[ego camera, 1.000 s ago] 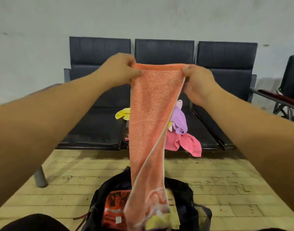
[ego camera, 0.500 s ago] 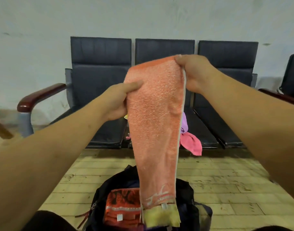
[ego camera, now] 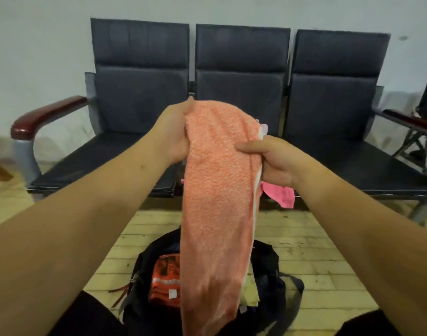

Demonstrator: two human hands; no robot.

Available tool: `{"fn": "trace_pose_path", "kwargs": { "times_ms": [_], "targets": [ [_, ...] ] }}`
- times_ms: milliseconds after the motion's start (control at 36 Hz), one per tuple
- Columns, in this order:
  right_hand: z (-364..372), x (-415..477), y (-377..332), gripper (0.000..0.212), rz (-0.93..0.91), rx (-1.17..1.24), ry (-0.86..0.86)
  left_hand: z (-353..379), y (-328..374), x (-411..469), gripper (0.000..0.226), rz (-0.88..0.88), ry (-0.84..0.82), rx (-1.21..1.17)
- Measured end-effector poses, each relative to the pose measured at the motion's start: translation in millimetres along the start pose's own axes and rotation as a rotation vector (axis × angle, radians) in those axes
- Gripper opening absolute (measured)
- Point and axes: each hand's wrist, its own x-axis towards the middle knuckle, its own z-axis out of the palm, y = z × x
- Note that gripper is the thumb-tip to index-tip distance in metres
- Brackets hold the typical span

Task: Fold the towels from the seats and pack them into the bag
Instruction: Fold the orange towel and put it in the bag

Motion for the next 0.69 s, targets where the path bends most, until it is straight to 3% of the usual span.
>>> {"fn": "trace_pose_path", "kwargs": {
  "times_ms": [56,139,167,250,278,361,472,556,611,694],
  "targets": [
    [-0.8,7.2,0.7,0.067,-0.037,0.089,0.060,-7.4,-11.5,-3.6,0.058,-0.089,-0.091,0.026],
    [-11.4,19.1,2.5,0.104,-0.061,0.298,0.142,-20.4,-34.3,-11.6,0.059,-0.193,-0.214,0.114],
    [-12.9,20.7,2.9,0.102,-0.059,0.343,0.147,-25.9,-44.9,-12.6,0.057,-0.200,-0.226,0.177],
    [-16.4,19.7,7.8,0.034,-0.054,0.308,0.178,-41.5,-81.8,-16.0,0.057,-0.238,-0.201,0.348],
    [-18.4,19.4,11.2,0.026,-0.057,0.281,0.212,-44.8,-91.3,-16.1,0.052,-0.242,-0.190,0.387],
    [-31.7,23.4,27.7,0.034,0.050,0.197,0.281,-46.7,-104.1,-13.1,0.035,-0.231,-0.202,0.388],
    [-45.7,25.6,44.2,0.038,0.228,0.136,0.339,-40.5,-102.0,-8.0,0.033,-0.228,-0.180,0.248],
    [-51.9,25.7,44.0,0.037,0.270,0.277,0.319,-33.6,-99.8,-7.2,0.019,-0.198,-0.116,0.108],
    [-54.7,26.4,47.8,0.041,0.231,0.416,0.279,-31.8,-97.2,-5.4,0.024,-0.184,-0.081,0.035],
    [-56.9,28.3,54.1,0.025,0.184,0.571,0.215,-30.3,-92.2,0.3,0.026,-0.183,-0.036,-0.019]
  ]
}}
